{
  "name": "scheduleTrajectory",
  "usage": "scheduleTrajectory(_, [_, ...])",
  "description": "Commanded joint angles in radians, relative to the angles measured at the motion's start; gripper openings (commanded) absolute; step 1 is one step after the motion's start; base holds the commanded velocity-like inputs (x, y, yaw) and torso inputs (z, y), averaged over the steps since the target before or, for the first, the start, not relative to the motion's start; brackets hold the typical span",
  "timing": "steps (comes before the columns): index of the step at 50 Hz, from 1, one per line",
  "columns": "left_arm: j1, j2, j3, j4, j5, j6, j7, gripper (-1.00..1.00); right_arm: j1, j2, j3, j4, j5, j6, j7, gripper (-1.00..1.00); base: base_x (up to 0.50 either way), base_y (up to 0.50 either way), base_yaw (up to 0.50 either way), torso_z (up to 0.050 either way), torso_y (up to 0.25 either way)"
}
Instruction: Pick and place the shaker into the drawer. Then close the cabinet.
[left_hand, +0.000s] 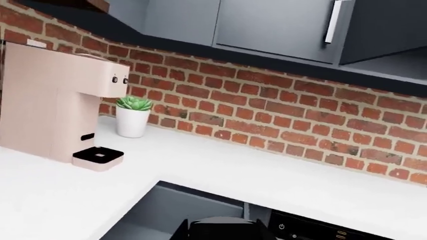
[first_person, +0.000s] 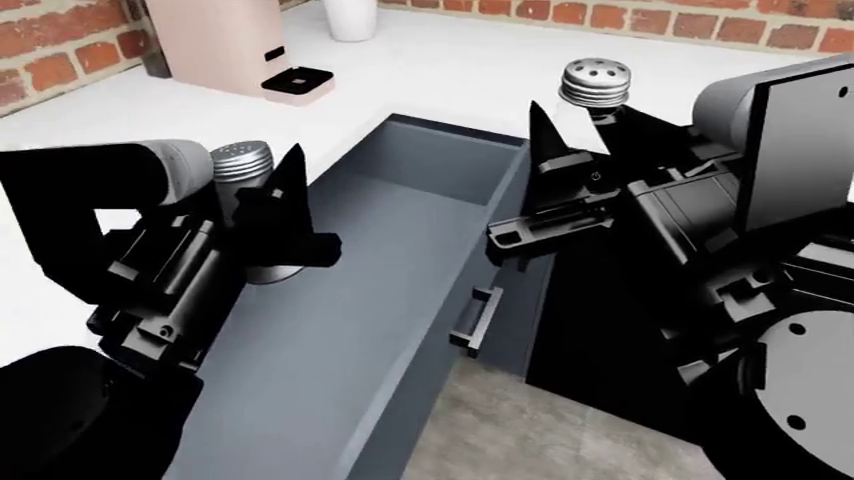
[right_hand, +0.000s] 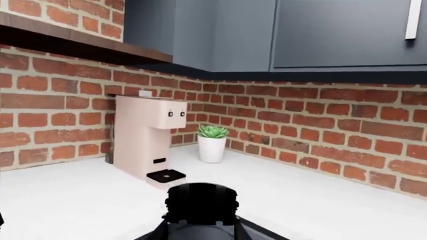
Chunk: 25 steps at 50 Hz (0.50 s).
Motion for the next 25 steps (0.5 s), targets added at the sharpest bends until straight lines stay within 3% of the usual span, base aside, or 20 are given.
scheduleTrajectory(1, [-0.401,0.005,0.1,-0.165,-0.174,-0.183,-0.078,-1.0,0.119,0.051,-0.034,0.056,0.154,0.055,0.152,-1.0,0.0,0.0,0.0,0.01,0.0])
scheduleTrajectory(4, [-0.591,0.017,0.184,-0.315,-0.141,-0.285,0.012,-1.0,0.175,0.077,-0.058,0.084,0.243,0.057,0.23,-1.0,0.0,0.0,0.0,0.0,0.0])
scheduleTrajectory(9, [-0.775,0.027,0.383,-0.536,0.12,-0.337,0.276,-1.0,0.275,0.121,-0.09,0.13,0.343,0.043,0.309,-1.0,0.0,0.0,0.0,0.0,0.0])
scheduleTrajectory(14, [-0.811,0.036,0.592,-0.734,0.367,-0.264,0.484,-1.0,0.273,0.131,-0.087,0.127,0.342,0.036,0.304,-1.0,0.0,0.0,0.0,0.0,0.0])
scheduleTrajectory(25, [-0.773,0.096,0.83,-1.014,0.577,-0.179,0.654,-1.0,0.243,0.142,-0.086,0.118,0.323,0.023,0.291,-1.0,0.0,0.0,0.0,0.0,0.0])
